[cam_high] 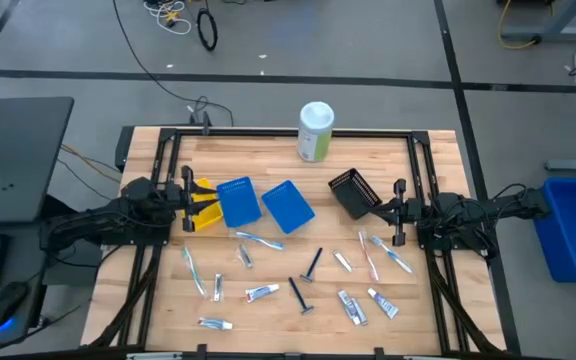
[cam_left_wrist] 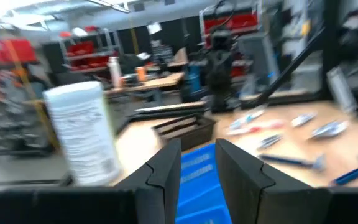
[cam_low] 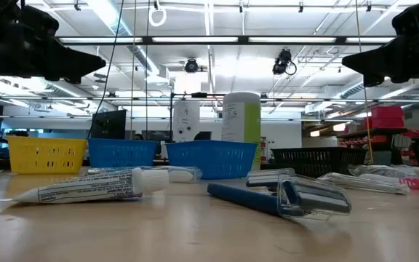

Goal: Pick & Place Travel size toiletries
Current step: Put the green toothbrush into the yellow bin

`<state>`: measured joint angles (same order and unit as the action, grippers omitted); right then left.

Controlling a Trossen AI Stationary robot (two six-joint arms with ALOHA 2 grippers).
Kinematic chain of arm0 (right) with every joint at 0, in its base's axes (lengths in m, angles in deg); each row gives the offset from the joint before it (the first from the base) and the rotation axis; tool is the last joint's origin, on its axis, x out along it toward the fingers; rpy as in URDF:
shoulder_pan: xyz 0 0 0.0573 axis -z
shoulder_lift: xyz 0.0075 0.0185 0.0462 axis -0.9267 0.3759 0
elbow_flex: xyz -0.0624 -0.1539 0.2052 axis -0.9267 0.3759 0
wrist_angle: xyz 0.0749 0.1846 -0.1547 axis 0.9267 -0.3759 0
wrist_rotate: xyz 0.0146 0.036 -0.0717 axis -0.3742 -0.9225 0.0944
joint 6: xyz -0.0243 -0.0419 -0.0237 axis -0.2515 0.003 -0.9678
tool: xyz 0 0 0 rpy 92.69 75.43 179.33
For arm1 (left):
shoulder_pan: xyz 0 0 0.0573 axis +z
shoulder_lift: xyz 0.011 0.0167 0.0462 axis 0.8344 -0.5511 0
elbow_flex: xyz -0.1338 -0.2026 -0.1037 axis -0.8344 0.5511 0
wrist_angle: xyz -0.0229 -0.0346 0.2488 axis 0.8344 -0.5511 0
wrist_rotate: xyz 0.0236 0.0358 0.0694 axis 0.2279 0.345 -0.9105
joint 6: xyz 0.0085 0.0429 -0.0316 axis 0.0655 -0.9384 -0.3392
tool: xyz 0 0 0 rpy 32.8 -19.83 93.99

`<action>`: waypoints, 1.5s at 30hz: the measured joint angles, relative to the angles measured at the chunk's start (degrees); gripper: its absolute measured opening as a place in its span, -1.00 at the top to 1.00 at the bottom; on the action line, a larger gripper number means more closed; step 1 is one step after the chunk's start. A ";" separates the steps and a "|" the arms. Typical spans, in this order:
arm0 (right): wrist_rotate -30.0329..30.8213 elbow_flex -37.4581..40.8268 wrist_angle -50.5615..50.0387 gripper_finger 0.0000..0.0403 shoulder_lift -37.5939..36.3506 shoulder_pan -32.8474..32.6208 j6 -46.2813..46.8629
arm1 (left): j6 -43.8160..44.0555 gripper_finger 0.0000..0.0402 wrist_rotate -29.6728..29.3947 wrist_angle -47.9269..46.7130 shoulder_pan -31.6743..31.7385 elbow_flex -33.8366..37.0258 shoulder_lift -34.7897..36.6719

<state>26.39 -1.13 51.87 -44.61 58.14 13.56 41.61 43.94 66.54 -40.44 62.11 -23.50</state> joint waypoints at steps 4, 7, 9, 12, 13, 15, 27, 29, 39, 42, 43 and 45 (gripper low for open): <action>-5.34 0.02 -0.07 0.94 0.02 0.00 6.15 | 5.53 0.46 3.86 2.68 0.01 -0.01 0.00; -8.07 0.00 -0.04 0.94 0.02 0.00 7.83 | 7.58 0.46 3.82 6.96 0.01 -0.01 0.00; -8.60 0.02 -0.04 0.94 0.02 0.00 8.39 | 8.36 0.46 2.95 11.01 0.01 -0.02 0.00; -8.47 0.01 0.07 0.94 0.02 0.04 8.16 | 11.20 0.46 2.56 16.07 0.01 0.00 0.00; -8.42 0.01 0.13 0.94 0.02 0.04 8.02 | 12.69 0.46 2.57 17.03 0.01 -0.01 0.00; -8.40 0.02 0.49 0.94 0.00 0.04 6.64 | 15.81 0.46 2.61 18.63 0.01 -0.01 0.00; 18.47 0.01 25.85 0.94 -0.02 0.07 -11.93 | 30.24 0.46 3.86 18.82 -0.06 -2.82 -6.79; 17.98 0.02 24.84 0.94 0.13 0.07 -9.33 | 30.12 0.46 3.68 18.35 -0.06 -4.69 -10.64; 14.09 0.02 23.66 0.94 1.85 0.07 -9.04 | 23.31 0.47 8.79 11.24 -0.37 -19.46 -28.74; 14.09 0.02 22.91 0.94 2.31 0.07 -9.73 | 23.15 0.47 7.30 0.46 -2.25 -25.59 -31.66; 14.09 0.02 22.57 0.93 2.46 0.07 -9.73 | 22.92 0.47 5.96 -4.08 -3.30 -27.63 -32.47; 14.09 0.02 21.92 0.91 2.82 0.07 -9.72 | 22.25 0.47 2.40 -12.84 -5.89 -31.46 -34.28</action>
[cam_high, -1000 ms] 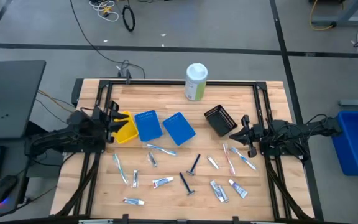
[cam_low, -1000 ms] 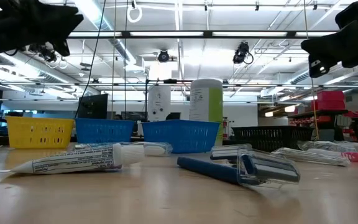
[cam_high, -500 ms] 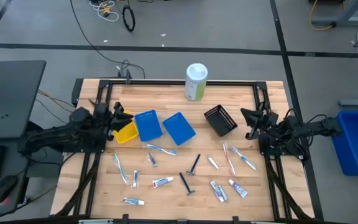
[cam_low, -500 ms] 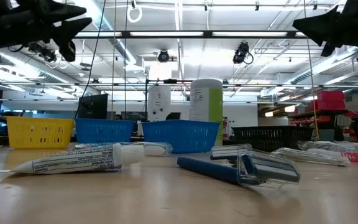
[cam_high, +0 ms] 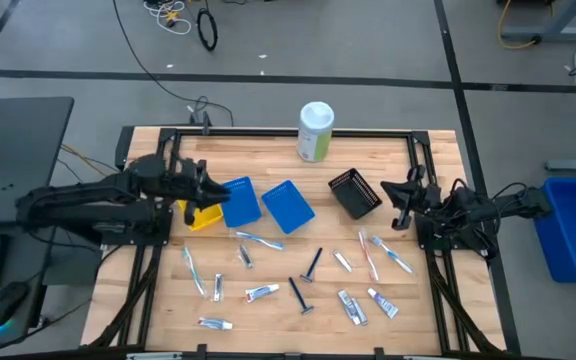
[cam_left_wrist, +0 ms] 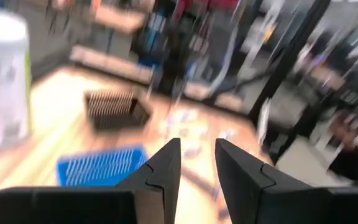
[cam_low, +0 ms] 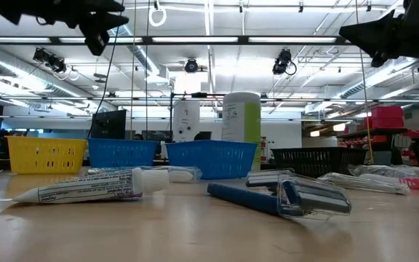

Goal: Pick & Place Travel size toiletries
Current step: Put the green toothbrush into the yellow bin

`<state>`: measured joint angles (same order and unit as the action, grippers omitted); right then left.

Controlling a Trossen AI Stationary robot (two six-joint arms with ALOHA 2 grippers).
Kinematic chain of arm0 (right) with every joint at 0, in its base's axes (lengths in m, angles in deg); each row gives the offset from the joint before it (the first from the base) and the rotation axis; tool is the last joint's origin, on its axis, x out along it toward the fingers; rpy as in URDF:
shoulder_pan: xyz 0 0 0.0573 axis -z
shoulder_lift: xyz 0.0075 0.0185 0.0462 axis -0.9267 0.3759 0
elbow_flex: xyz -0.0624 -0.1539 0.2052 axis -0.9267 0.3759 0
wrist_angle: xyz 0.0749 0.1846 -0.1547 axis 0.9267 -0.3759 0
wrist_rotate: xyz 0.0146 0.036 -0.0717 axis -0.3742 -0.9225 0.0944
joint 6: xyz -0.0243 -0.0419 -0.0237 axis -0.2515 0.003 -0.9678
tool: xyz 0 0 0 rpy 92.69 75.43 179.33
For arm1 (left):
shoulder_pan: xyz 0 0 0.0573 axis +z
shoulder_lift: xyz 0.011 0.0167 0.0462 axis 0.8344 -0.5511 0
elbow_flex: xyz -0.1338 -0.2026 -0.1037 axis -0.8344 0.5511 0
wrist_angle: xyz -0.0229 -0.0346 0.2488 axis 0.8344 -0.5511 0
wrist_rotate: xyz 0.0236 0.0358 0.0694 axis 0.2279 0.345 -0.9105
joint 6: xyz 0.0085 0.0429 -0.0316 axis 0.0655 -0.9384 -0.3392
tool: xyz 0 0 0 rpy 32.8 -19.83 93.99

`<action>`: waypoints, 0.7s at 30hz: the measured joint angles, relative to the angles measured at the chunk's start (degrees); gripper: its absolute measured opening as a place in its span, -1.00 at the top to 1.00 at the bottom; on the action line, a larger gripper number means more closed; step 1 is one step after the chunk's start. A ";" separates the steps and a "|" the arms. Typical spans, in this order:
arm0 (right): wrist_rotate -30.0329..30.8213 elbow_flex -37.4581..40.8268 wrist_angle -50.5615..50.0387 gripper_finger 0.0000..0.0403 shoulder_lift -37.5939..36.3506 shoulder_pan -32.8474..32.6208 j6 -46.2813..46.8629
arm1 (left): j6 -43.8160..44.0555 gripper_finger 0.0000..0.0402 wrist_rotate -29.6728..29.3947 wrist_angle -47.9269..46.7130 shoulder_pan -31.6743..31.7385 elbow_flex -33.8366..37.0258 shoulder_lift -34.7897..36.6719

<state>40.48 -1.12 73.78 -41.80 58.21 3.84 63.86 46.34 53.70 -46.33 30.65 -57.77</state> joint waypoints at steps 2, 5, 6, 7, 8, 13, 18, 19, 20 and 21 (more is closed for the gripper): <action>0.00 0.00 -0.92 0.87 0.45 0.00 0.32 | -0.16 0.47 -4.04 -7.50 -2.95 -3.52 -1.96; 0.00 0.00 -1.78 0.77 1.31 0.00 1.08 | 1.45 0.47 -9.10 -15.88 -7.66 -7.41 -4.74; 0.00 0.00 -1.97 0.72 1.63 0.00 1.10 | 3.16 0.47 -10.56 -17.65 -9.12 -8.29 -5.65; 0.01 0.00 -2.07 0.68 2.00 0.00 1.33 | 5.04 0.47 -11.56 -19.04 -10.47 -8.90 -6.52; 0.10 0.00 -2.13 0.63 2.29 0.00 1.70 | 6.88 0.47 -12.34 -19.77 -11.76 -9.25 -7.31; 4.81 0.00 -2.54 0.37 3.45 0.00 4.13 | 16.29 0.42 -12.83 -21.84 -17.74 -9.37 -11.90; 4.38 0.00 -2.99 0.18 4.33 -0.02 4.34 | 25.26 0.27 -11.26 -27.68 -23.33 -9.35 -17.89; 4.40 0.00 -2.99 0.15 4.45 -0.02 4.35 | 26.38 0.24 -10.21 -29.04 -24.30 -9.35 -19.20; 4.42 0.00 -2.99 0.13 4.61 -0.02 4.34 | 26.56 0.21 -8.47 -30.38 -25.37 -9.35 -20.42; 4.42 0.00 -3.01 0.11 4.78 0.00 4.33 | 25.78 0.18 -6.65 -31.48 -26.60 -9.35 -21.74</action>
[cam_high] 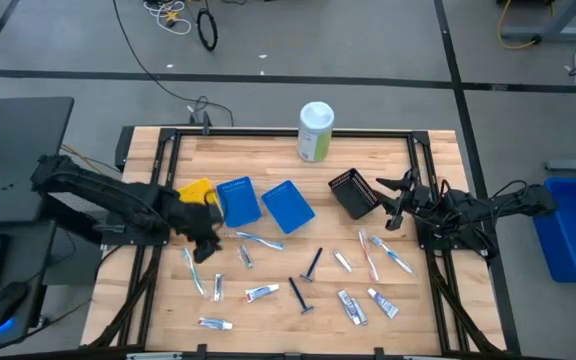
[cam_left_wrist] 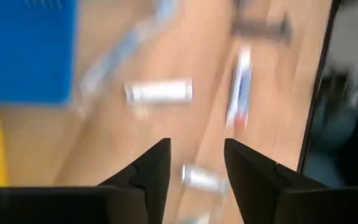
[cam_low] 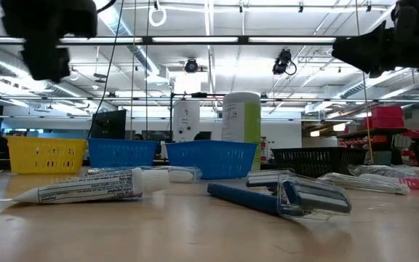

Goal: Pick & Place Travel size toiletries
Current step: Put the green toothbrush into the yellow bin

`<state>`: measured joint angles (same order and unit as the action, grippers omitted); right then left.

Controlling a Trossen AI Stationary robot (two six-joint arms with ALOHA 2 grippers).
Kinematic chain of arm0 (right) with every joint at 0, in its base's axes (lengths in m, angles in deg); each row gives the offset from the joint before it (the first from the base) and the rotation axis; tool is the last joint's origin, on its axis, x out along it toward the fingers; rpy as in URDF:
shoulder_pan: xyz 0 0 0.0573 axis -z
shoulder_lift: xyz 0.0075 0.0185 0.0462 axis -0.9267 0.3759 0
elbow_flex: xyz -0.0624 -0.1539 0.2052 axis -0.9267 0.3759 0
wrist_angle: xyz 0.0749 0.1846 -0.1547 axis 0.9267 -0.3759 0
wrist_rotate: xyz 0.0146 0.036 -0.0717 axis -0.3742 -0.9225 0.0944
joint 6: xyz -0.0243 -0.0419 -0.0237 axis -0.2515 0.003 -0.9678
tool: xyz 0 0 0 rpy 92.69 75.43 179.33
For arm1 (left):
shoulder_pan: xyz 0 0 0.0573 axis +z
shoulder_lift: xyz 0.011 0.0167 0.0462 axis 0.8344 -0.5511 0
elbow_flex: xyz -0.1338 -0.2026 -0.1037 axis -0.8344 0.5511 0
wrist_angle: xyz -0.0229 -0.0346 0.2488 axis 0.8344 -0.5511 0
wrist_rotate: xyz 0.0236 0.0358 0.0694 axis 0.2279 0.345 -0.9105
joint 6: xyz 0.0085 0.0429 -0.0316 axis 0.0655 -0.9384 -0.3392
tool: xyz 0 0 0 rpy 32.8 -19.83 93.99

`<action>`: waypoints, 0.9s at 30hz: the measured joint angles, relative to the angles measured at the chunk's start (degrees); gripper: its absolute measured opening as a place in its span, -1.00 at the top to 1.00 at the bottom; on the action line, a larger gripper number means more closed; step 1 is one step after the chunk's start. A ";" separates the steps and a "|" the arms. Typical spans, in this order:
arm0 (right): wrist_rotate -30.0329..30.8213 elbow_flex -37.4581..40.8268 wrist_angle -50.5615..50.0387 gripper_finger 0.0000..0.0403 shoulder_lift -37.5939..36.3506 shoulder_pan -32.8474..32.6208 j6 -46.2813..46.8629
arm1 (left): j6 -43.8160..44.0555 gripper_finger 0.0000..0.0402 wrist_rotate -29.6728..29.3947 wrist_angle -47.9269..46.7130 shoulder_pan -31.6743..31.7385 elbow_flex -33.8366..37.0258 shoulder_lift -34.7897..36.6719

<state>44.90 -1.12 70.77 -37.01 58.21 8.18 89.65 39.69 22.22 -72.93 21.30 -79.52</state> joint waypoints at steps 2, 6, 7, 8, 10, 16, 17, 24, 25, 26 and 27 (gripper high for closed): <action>0.00 0.00 -0.02 0.07 0.35 -0.02 -0.08 | -3.90 0.14 2.74 -2.38 -2.80 0.00 -2.68; 0.02 0.00 0.00 0.03 0.94 -0.02 -0.19 | -17.24 0.10 3.88 -6.12 -8.34 0.00 -8.42; 0.08 0.00 0.03 0.02 1.04 -0.01 -0.21 | -20.38 0.10 3.84 -7.04 -9.68 0.00 -9.79; 0.11 0.00 0.13 0.02 1.08 -0.02 -0.21 | -22.91 0.10 3.86 -7.64 -10.99 0.00 -11.15; 0.11 -0.01 0.33 0.01 1.05 -0.01 -0.30 | -26.33 0.10 3.97 -8.53 -13.31 0.00 -14.10; 0.11 0.00 0.38 0.07 1.03 -0.01 -1.58 | -32.82 0.10 -1.92 -9.03 -19.73 0.00 -21.88; 0.11 0.00 0.49 0.08 1.06 -0.02 -1.65 | -33.70 0.10 -3.56 -9.01 -20.44 0.00 -22.95; 4.65 0.00 0.68 0.18 1.03 0.00 -1.73 | -39.15 0.11 -4.35 -9.02 -23.42 0.04 -29.83; 4.69 0.00 0.70 0.20 1.03 0.00 -1.72 | -39.45 0.13 -4.96 -9.02 -23.72 0.03 -30.56; 4.63 0.00 0.71 0.21 1.03 -0.01 -1.72 | -39.51 0.17 -5.32 -9.03 -23.90 -0.09 -31.11; 4.61 0.00 0.69 0.23 1.03 -0.01 -1.73 | -39.71 0.21 -5.48 -9.11 -24.04 -0.16 -31.59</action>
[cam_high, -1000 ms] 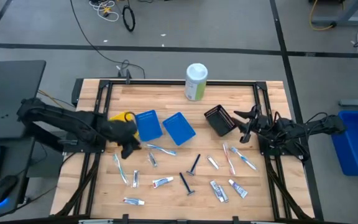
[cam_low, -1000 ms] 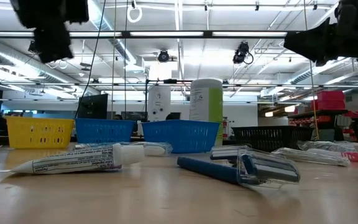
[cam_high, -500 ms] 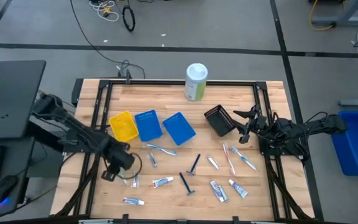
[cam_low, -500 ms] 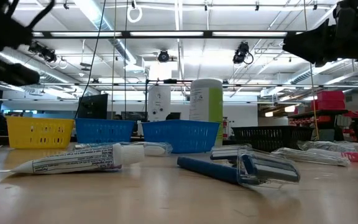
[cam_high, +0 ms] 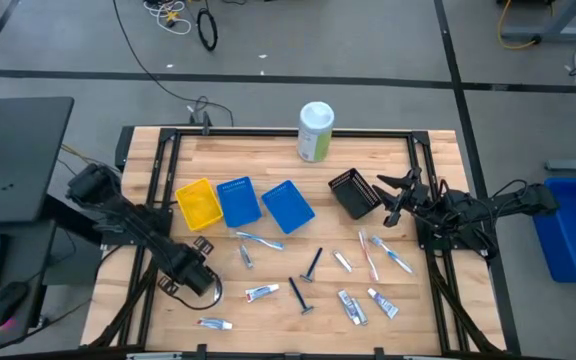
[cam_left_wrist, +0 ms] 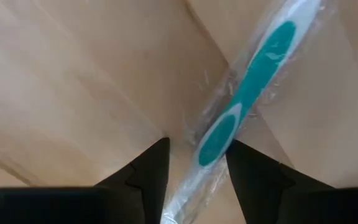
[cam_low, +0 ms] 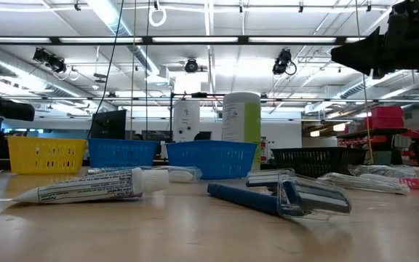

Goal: Pick & Place Travel size toiletries
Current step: Put the green toothbrush into the yellow bin

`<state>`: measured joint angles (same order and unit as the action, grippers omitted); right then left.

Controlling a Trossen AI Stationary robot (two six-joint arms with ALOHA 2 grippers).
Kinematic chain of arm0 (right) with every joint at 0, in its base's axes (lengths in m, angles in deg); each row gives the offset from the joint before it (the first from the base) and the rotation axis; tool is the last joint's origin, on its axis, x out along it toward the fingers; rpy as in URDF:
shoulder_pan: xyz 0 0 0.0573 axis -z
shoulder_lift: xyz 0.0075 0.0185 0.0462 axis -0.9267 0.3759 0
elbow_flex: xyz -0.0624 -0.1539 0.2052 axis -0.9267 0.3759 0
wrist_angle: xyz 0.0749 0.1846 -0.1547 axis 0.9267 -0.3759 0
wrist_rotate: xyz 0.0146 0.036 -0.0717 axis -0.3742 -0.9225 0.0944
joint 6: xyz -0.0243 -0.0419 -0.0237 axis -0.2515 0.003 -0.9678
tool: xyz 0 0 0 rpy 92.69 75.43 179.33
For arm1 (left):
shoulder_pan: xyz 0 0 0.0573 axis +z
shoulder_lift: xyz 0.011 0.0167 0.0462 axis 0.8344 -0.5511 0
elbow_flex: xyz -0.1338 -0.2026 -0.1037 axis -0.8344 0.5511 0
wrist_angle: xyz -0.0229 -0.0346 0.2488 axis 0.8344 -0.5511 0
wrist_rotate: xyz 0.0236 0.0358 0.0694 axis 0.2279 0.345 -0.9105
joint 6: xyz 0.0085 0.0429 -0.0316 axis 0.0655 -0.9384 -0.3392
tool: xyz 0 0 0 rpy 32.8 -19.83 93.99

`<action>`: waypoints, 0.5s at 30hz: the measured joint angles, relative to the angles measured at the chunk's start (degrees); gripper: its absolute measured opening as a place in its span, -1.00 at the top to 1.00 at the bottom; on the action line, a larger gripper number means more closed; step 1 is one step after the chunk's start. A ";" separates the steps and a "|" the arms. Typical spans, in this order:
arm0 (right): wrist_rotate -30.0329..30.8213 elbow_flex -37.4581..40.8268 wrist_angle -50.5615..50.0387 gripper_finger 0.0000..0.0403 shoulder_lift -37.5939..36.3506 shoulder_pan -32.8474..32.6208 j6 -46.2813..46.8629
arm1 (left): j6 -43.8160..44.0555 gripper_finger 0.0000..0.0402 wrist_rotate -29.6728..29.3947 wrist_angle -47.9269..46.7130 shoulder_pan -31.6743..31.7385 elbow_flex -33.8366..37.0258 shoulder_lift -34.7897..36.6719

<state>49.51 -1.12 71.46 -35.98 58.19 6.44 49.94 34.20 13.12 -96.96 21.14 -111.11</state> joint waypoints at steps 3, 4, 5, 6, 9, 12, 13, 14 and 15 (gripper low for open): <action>0.00 0.00 -0.17 0.27 0.00 0.01 0.01 | 0.02 0.41 -0.52 -0.13 -0.04 -0.04 -0.79; 0.00 0.00 -0.19 0.28 0.00 0.01 0.01 | 0.19 0.49 -0.64 -0.05 -0.01 -0.03 -0.78; 0.00 0.00 -0.21 0.29 0.00 0.01 0.01 | 0.42 0.59 -0.68 0.05 0.02 -0.03 -0.59; 0.00 0.00 -0.21 0.30 0.00 0.01 0.01 | 0.92 0.67 -0.71 0.10 0.03 -0.12 -0.53; 0.00 0.00 -0.34 0.33 0.00 0.01 0.01 | 2.86 0.83 -0.79 -0.55 0.05 -1.01 -0.72; 0.00 0.00 -0.43 0.35 0.00 0.00 0.01 | 3.38 0.87 -1.28 -2.08 0.05 -3.20 -0.95; 0.00 0.00 -0.43 0.36 0.00 0.01 0.01 | 3.37 0.87 -2.10 -2.92 0.03 -4.15 -0.86; 0.00 0.00 -0.44 0.37 0.00 -0.01 0.01 | 3.39 0.86 -3.12 -3.94 0.01 -5.24 -0.84; 0.00 0.00 -0.43 0.37 0.00 0.01 0.03 | 3.52 0.83 -4.40 -5.19 0.01 -6.20 -0.58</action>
<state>49.51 -1.12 71.03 -35.98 58.20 6.47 53.46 29.80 7.93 -96.96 14.94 -111.70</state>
